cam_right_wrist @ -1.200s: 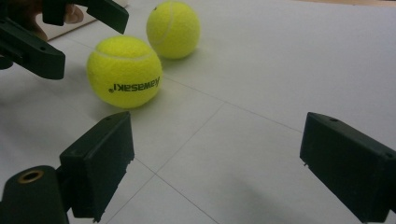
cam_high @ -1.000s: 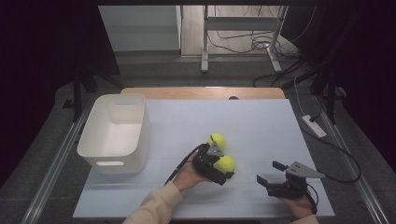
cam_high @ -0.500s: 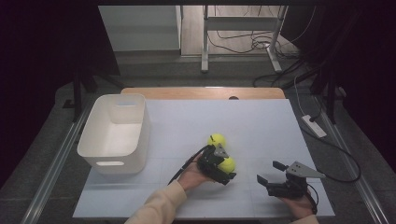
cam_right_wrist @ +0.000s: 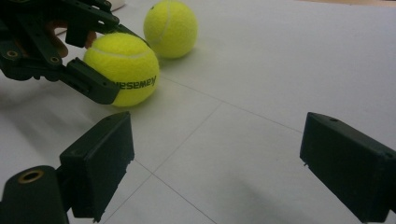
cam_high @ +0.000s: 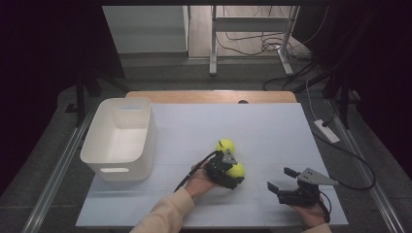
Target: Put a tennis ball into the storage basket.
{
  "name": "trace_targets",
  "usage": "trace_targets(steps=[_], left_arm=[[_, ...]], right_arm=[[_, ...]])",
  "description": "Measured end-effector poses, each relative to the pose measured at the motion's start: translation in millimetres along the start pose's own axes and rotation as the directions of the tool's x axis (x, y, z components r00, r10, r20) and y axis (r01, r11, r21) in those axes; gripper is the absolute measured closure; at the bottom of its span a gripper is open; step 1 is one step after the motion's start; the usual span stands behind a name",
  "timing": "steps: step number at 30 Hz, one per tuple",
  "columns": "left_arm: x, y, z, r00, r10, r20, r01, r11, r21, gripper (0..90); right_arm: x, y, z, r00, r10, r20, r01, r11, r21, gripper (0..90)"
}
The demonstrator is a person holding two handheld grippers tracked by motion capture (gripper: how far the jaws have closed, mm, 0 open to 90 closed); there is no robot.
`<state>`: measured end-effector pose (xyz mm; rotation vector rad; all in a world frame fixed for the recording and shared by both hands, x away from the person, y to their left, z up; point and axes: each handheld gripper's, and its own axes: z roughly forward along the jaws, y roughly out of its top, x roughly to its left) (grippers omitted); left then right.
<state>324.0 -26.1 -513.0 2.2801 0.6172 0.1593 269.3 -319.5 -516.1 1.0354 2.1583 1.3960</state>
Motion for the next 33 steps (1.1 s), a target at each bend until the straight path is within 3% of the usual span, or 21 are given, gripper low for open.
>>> trace_targets(steps=[11,15,24,33], left_arm=[[-3.3,-8.3,-22.5,0.9999,-0.012,-0.011,0.011,0.9969,-0.078,26.8],[-0.7,-14.0,-32.0,0.9993,-0.035,0.012,0.036,0.9949,-0.094,26.8],[3.1,-24.3,-53.8,0.9988,-0.045,-0.021,0.042,0.9899,-0.136,26.8],[5.0,-27.9,-65.2,0.9981,-0.043,-0.043,0.036,0.9868,-0.158,26.8]], right_arm=[[1.0,0.0,0.1,1.0000,0.001,0.004,-0.001,1.000,0.002,9.7],[2.1,0.4,0.9,1.0000,-0.001,0.002,0.001,1.000,0.006,9.8],[2.9,1.0,1.1,1.0000,0.002,0.001,-0.002,1.000,0.002,9.8],[3.0,1.5,0.3,1.0000,0.004,0.002,-0.004,1.000,0.000,9.7]])
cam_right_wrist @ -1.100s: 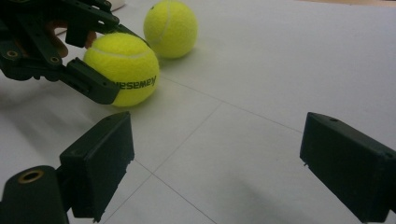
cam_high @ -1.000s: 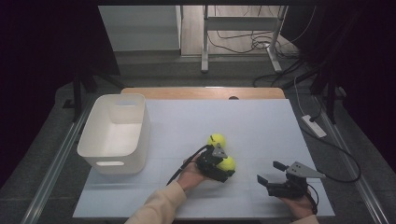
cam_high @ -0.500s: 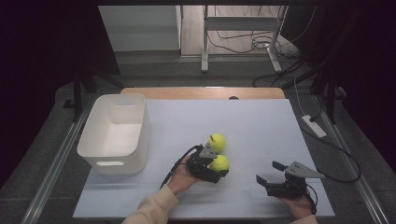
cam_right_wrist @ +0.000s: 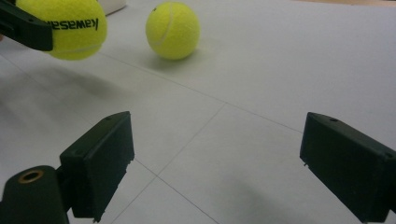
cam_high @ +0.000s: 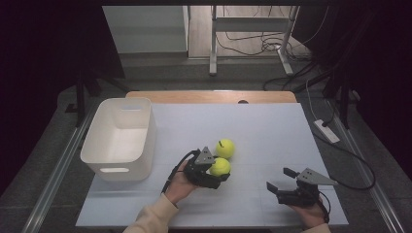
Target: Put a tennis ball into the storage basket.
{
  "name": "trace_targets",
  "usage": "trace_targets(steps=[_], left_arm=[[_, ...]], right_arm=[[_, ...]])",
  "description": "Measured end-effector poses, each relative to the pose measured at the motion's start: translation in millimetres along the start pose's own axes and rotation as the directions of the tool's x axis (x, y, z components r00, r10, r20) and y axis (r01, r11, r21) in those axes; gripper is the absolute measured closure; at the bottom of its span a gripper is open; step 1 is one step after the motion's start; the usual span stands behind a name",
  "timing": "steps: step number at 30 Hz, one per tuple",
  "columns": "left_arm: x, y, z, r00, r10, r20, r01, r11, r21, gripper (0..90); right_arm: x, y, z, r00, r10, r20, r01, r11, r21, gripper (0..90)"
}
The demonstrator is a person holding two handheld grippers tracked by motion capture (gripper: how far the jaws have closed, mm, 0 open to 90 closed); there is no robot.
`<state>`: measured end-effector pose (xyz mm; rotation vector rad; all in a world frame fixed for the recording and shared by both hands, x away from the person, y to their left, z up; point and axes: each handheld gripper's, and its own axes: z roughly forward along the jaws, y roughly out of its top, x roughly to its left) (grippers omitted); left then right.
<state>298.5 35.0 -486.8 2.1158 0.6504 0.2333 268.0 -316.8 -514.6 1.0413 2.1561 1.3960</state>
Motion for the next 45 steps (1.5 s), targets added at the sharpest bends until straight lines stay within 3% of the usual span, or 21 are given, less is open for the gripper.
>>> trace_targets(steps=[8,19,36,45], left_arm=[[10.7,-2.6,-20.5,0.9991,-0.021,-0.037,0.019,0.9989,-0.042,26.8],[21.8,-8.1,-36.6,0.9963,-0.047,-0.072,0.042,0.9973,-0.059,26.8],[21.1,-8.1,-45.3,0.9954,-0.041,-0.087,0.034,0.9965,-0.076,26.8],[23.1,-5.2,-60.8,0.9931,-0.052,-0.106,0.039,0.9915,-0.124,26.8]], right_arm=[[-0.8,0.2,-1.3,1.0000,0.003,-0.002,-0.003,1.000,-0.007,9.8],[-0.2,0.6,1.0,1.0000,-0.001,-0.006,0.001,1.000,-0.006,9.8],[-0.3,0.3,1.0,1.0000,-0.004,-0.004,0.004,1.000,-0.004,9.8],[-0.2,0.2,1.0,1.0000,-0.005,-0.005,0.004,1.000,-0.003,9.8]])
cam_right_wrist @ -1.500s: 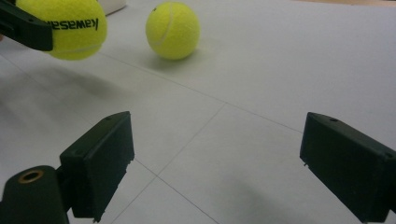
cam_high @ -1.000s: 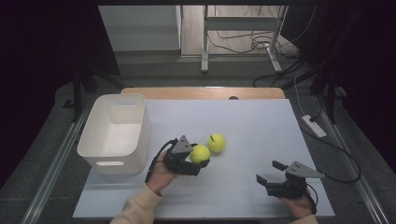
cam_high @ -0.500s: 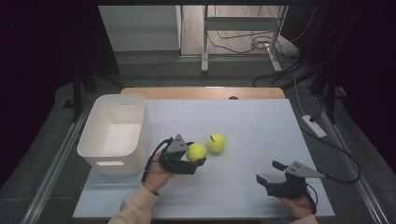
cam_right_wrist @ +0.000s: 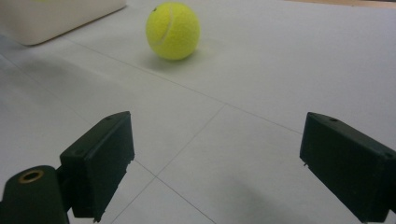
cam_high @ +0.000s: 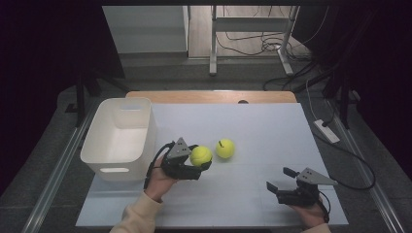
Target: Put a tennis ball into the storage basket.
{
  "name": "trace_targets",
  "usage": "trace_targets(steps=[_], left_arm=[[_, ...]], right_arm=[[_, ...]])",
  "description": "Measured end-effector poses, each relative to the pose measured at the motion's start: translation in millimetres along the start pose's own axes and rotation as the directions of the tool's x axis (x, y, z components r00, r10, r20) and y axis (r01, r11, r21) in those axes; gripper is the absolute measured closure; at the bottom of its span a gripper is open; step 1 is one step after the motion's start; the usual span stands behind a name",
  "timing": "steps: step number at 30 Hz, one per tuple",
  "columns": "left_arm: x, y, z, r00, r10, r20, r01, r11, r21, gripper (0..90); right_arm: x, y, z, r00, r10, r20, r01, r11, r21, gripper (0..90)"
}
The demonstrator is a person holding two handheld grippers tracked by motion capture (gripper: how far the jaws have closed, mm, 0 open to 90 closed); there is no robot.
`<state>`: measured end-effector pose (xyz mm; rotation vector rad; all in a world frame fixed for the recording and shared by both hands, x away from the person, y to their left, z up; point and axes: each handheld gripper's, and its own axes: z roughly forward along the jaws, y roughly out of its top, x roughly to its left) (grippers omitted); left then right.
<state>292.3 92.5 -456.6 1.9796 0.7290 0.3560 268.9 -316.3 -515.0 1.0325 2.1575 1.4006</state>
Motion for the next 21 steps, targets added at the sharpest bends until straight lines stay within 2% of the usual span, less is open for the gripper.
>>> trace_targets(steps=[5,21], left_arm=[[3.1,1.8,-8.3,0.9999,-0.009,-0.011,0.009,0.9996,-0.026,26.7],[6.5,5.1,-20.5,0.9993,-0.020,-0.031,0.018,0.9977,-0.065,26.7]], right_arm=[[-0.2,0.2,-0.1,1.0000,0.000,0.002,0.000,1.000,-0.001,9.9],[-0.6,-0.1,-0.1,1.0000,-0.001,0.003,0.001,1.000,0.001,9.9]])
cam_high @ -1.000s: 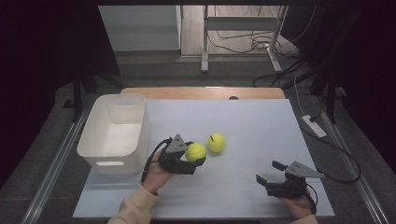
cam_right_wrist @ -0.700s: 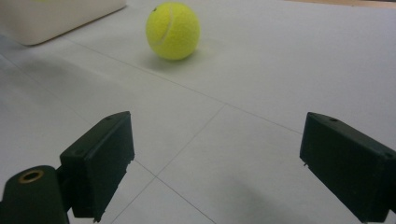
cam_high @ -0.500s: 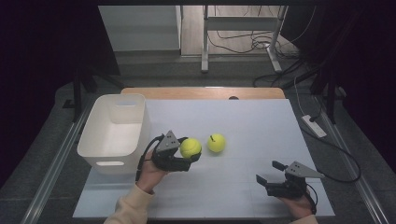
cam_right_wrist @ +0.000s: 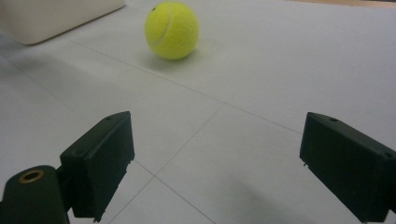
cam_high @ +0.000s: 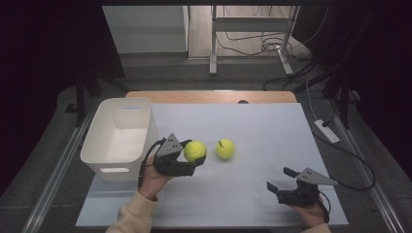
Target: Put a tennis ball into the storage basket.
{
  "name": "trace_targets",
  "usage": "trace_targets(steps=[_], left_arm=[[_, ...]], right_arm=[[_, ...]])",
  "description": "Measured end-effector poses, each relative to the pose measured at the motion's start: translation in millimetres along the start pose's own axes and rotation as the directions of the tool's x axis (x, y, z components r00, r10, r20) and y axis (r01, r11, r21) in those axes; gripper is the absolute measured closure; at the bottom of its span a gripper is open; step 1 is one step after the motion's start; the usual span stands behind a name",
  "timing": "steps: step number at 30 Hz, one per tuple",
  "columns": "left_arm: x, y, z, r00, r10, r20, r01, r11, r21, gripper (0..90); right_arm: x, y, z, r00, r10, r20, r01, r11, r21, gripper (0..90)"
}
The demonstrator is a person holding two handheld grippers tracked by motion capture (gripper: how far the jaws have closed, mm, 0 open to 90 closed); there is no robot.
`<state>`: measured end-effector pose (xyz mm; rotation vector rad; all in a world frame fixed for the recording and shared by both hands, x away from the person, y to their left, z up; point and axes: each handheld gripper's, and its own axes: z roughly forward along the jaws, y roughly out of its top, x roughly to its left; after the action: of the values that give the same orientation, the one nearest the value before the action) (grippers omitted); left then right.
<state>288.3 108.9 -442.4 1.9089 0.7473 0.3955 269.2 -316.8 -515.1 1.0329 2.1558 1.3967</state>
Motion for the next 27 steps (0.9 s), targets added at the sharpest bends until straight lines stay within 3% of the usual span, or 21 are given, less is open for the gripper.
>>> trace_targets(steps=[27], left_arm=[[13.5,8.4,-34.8,0.9980,-0.028,-0.057,0.023,0.9957,-0.090,26.7]], right_arm=[[0.4,0.2,0.0,1.0000,-0.003,0.002,0.003,1.000,-0.002,9.9]])
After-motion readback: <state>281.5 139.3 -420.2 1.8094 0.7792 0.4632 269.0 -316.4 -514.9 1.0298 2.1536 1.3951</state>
